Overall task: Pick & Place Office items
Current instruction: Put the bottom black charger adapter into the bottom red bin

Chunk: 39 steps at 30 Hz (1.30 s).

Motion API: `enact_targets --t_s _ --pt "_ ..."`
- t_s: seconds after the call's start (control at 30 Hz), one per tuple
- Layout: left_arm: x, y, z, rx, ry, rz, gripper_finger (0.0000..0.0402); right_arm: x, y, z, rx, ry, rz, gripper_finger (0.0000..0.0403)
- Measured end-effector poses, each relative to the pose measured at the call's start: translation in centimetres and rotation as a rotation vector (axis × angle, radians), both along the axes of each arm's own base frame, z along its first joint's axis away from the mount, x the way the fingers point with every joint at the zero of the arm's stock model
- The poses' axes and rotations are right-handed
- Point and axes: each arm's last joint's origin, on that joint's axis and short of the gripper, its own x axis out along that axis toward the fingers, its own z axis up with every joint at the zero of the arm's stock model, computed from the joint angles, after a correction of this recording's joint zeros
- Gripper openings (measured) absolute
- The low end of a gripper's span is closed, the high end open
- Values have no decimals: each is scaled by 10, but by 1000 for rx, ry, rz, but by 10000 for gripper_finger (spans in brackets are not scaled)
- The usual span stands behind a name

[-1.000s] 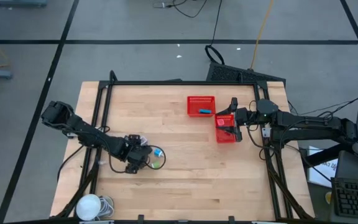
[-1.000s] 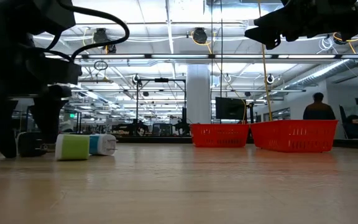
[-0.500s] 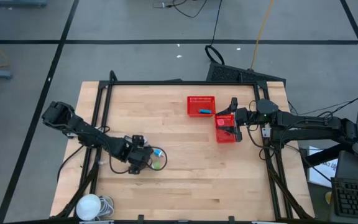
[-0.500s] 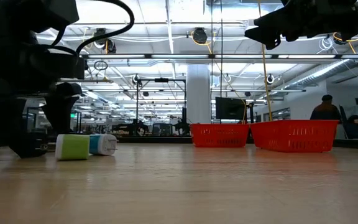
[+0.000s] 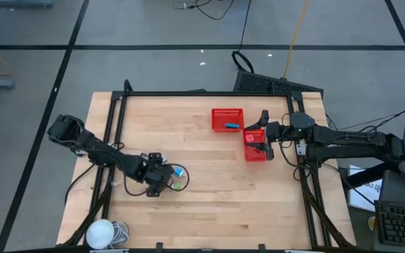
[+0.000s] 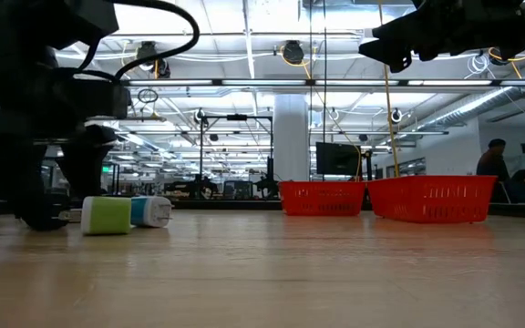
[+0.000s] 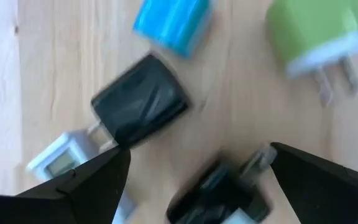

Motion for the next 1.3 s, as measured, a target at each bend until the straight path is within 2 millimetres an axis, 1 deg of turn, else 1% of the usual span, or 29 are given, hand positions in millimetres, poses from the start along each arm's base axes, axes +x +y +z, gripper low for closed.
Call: enact_targets --t_s 0.1,0.2,0.37,0.5,0.6,0.8,0.97,1.13,1.3 --pt "2 -1 0 -31 -30 49 388 0 0 0 0 0 0 254" --pt "3 -1 1 -69 -52 157 388 0 0 0 0 0 0 254" --pt "11 0 4 -137 -143 310 388 0 0 0 0 0 -2 254" --pt "14 1 5 -191 -156 346 388 0 0 0 -2 -6 -6 254" --pt "11 0 3 -208 -100 282 388 0 0 2 -5 -20 -6 254" --pt "-3 1 -1 -148 79 79 388 0 0 2 -7 -28 -5 254" --pt "-10 3 -1 -122 175 23 388 0 0 2 -7 -27 -5 254" --pt "-16 3 -1 -101 242 -81 388 0 0 2 -5 -21 -5 254" --pt "-19 3 -2 -79 273 -170 388 0 0 0 -2 -8 -5 254"
